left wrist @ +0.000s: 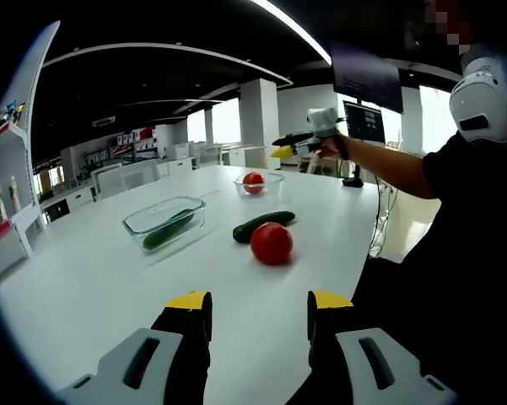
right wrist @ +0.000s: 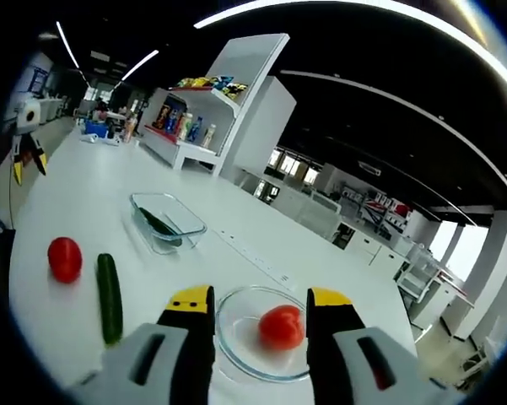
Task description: Sort the scattered tomatoes and cucumbers on the table and place them into their respective storage containers
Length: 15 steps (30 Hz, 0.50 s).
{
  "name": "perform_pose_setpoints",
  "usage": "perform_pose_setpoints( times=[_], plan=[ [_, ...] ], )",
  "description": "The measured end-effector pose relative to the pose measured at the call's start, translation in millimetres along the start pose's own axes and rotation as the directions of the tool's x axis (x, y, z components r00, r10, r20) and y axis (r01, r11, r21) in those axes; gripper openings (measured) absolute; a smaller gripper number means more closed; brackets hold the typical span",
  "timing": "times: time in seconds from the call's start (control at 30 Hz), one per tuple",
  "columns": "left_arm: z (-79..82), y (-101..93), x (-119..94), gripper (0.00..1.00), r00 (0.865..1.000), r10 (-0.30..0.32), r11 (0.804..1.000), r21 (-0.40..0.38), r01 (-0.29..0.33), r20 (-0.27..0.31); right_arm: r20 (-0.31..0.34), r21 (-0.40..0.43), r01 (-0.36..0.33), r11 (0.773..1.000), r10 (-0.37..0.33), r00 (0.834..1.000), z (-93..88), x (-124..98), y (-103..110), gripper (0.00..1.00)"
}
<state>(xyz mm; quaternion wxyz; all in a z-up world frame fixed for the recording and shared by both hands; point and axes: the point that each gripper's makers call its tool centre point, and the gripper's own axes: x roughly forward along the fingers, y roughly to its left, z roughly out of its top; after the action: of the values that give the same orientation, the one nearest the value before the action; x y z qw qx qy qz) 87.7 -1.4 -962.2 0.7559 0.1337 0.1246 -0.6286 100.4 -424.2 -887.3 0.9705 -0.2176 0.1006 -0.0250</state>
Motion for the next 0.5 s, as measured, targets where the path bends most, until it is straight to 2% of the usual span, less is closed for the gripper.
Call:
perform_pose_setpoints(
  times=[0.5],
  plan=[
    [-0.4,1.8,-0.8,0.45,1.000,0.004,1.000,-0.002,-0.004,0.003,0.066,0.014,-0.030,0.999,0.029,0.997,19.7,-33.8,20.9,0.41]
  ],
)
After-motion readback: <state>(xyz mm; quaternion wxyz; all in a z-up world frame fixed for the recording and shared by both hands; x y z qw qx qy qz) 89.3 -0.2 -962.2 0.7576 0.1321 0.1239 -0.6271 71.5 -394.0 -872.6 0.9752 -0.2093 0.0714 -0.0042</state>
